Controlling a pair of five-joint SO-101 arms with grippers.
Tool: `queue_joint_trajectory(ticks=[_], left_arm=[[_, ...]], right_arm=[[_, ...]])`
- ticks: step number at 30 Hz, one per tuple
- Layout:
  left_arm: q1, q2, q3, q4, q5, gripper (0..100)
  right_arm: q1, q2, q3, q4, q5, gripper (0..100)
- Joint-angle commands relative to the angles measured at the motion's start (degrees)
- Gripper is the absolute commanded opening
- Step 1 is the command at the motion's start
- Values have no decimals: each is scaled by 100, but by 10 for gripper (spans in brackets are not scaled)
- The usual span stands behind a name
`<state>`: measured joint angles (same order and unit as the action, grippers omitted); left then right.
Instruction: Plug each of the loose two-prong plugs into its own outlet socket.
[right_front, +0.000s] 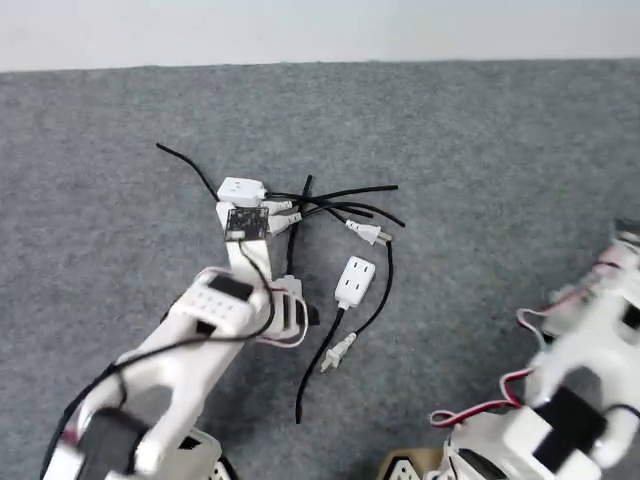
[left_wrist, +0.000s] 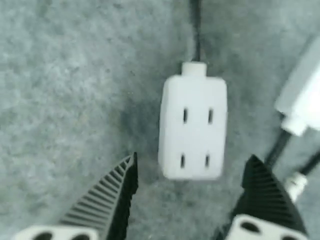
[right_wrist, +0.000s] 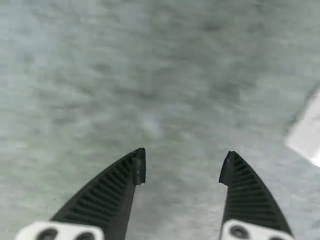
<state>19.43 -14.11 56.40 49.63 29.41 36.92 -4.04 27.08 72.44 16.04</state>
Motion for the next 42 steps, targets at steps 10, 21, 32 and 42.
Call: queue_joint_trajectory(ticks=[10,21,32,42], left_arm=[[-730,-2848,1015,-202,-1363,331],[-1081,-4554,1648,-431,-1864,118],[-1468,-4554,1622,-774,-1820,52],[-1468,-4554,1701,-888,-1829,52]], right_arm=[[-3556,-48,-167,92,-1987,229],[-5200,-48,352,-295,-1679,125],[-6141,13,1169,-1297,-3481,173],[-6132,391,1389,-1956,-3525,127]])
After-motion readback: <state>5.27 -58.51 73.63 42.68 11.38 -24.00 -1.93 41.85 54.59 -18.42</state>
